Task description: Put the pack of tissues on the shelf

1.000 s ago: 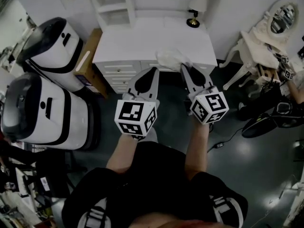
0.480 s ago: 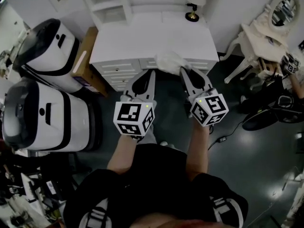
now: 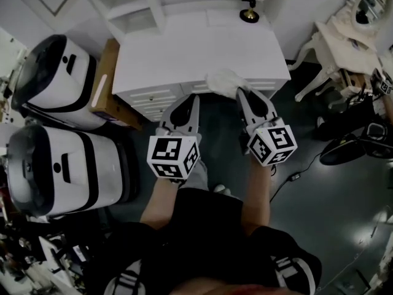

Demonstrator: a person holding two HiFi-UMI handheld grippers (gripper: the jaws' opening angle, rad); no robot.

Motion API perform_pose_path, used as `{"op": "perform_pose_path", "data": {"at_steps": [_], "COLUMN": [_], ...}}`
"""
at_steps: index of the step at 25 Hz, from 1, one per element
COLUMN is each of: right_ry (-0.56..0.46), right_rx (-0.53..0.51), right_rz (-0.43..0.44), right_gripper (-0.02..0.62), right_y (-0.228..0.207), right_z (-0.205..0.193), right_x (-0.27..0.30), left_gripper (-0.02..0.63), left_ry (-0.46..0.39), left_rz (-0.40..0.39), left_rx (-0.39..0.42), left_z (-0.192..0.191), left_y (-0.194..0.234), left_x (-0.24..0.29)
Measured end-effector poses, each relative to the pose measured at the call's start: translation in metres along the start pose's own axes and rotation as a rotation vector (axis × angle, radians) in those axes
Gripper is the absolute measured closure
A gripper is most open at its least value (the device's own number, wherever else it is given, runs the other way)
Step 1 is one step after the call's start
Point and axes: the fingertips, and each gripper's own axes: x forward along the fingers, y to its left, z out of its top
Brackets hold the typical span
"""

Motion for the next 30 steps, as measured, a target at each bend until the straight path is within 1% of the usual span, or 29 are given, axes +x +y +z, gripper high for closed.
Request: {"op": "perform_pose_path", "data": {"at_steps": [2,4,7,11,15,18,22,27,30], "right_ry": [-0.029,-0.055,-0.069,-0.059,-0.054,-0.063,-0.054,-0.063,-0.043], "right_rx": [0.017,0.028,0.036,0.032,0.008,-0.014,-0.029,-0.057,-0.072], "right_rz": [-0.023,-0.026,-0.001,0.041,0.045,0.026,-0.007,-0.023,-0.031], "right_gripper": [0.543,0.543,0.543,0.543,0.543,0.543,0.543,0.543,0.543], "right_y": [-0.008,-0.014,-0.008,0.009,0.012,0.005,-0.008,-0.012,-0.015], "right_z": [0.002,0.005,0.006,0.006,0.017,0.028,0.036,0.049,0.045], "right_x": [0.018,0.042,0.084,0.142,0.179,0.195,0.207,0.225,0.234], "left_gripper": [0.595,0.595,0.595,0.595,0.595,0.595,0.595,0.595,0.595], "left_ry": [0.014,0.023,0.031,0.023,-0.004,-0.018,-0.026,-0.046,-0.045], "left_rz": [0.006,0.007,0.008,0.030,0.030,0.010,-0.033,-0.073,-0.078], "left_rx": [0.002,0.014,0.031,0.030,0.021,0.016,0.003,-0.015,-0.035], "left_z": [-0.001,0.001,0.005,0.023,0.043,0.054,0.063,0.074,0.072], "left_y": [0.015,0.031,0.063,0.111,0.141,0.153,0.155,0.160,0.167], "left_x": [0.014,0.028,0.043,0.064,0.084,0.103,0.122,0.141,0.151]}}
